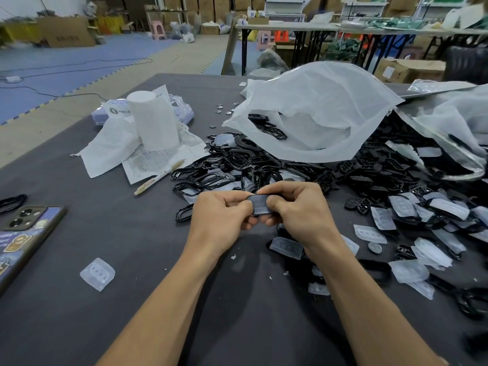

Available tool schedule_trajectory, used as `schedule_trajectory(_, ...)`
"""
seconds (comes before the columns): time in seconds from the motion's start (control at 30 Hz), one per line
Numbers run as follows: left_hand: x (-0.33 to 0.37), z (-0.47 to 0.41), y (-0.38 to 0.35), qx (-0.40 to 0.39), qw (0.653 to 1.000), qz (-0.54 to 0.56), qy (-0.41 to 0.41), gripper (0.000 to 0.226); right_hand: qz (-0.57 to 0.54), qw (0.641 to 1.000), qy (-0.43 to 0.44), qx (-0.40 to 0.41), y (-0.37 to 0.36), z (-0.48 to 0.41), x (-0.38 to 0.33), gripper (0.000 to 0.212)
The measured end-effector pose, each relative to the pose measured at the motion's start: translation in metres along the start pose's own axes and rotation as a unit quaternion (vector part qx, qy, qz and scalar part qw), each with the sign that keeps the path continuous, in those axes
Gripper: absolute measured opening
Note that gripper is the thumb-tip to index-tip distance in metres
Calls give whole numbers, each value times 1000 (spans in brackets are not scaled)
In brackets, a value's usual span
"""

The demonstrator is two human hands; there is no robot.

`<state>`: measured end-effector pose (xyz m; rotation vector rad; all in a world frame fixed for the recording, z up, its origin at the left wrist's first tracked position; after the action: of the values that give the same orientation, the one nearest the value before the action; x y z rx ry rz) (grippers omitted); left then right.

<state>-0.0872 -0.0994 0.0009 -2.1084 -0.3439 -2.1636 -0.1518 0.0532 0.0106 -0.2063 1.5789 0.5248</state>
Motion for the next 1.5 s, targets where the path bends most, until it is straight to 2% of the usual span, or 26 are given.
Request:
schedule_trajectory(0.13,8,5,8,36,998,-49,-30,15,4,1000,9,-20,-4,1,-4,38)
schedule_trajectory(0.3,15,6,12,63,993,-87,-53,29,2,1000,27,-7,-8,5,-9,29)
schedule_trajectory(0.4,15,6,15,75,994,-67,-53,29,-11,999,31,0,-9,8,-9,27)
schedule_trajectory(0.53,5,2,9,24,1000,-14,-10,19,-48,999,9,6,-5,6,-2,32)
schedule_trajectory(0.7,-8,0,3,-17,994,93,50,32,-51,998,14,21,5,5,-2,31)
schedule_trajectory(0.87,-6,1,-3,-56,997,44,39,30,-48,999,24,10,5,4,-3,31)
schedule_trajectory(0.97,-6,1,0,-46,997,41,36,30,-41,999,20,-9,1,4,-4,32)
schedule_trajectory(1.03,-6,0,3,-33,998,44,34,32,4,1000,27,-4,2,5,-7,31)
schedule_trajectory(1.07,-6,0,4,-27,998,43,31,32,62,997,42,1,4,7,-13,31)
schedule_trajectory(1.13,-7,0,7,-20,998,44,27,29,201,977,74,-7,0,12,-28,40)
schedule_trajectory(1.2,-9,0,8,-19,999,37,29,25,271,959,87,-19,-4,15,-37,44)
schedule_trajectory(1.37,-5,3,16,43,999,-4,11,10,282,958,55,20,25,16,-38,39)
schedule_trajectory(1.43,0,6,30,93,995,-45,-3,15,286,957,11,55,61,16,-31,39)
schedule_trajectory(1.5,5,10,39,130,988,-77,-13,12,337,936,-53,90,108,18,-24,37)
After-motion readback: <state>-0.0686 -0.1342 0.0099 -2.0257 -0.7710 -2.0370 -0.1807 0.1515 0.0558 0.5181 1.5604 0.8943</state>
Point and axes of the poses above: each hand's wrist, its own z-axis away from the middle knuckle, its own y-axis out of the back of the hand, x = y × z, the point moved 10 cm from there along -z, towards the middle knuckle, and after that the axes turned 11 degrees about -x, right-handed, at the moved point
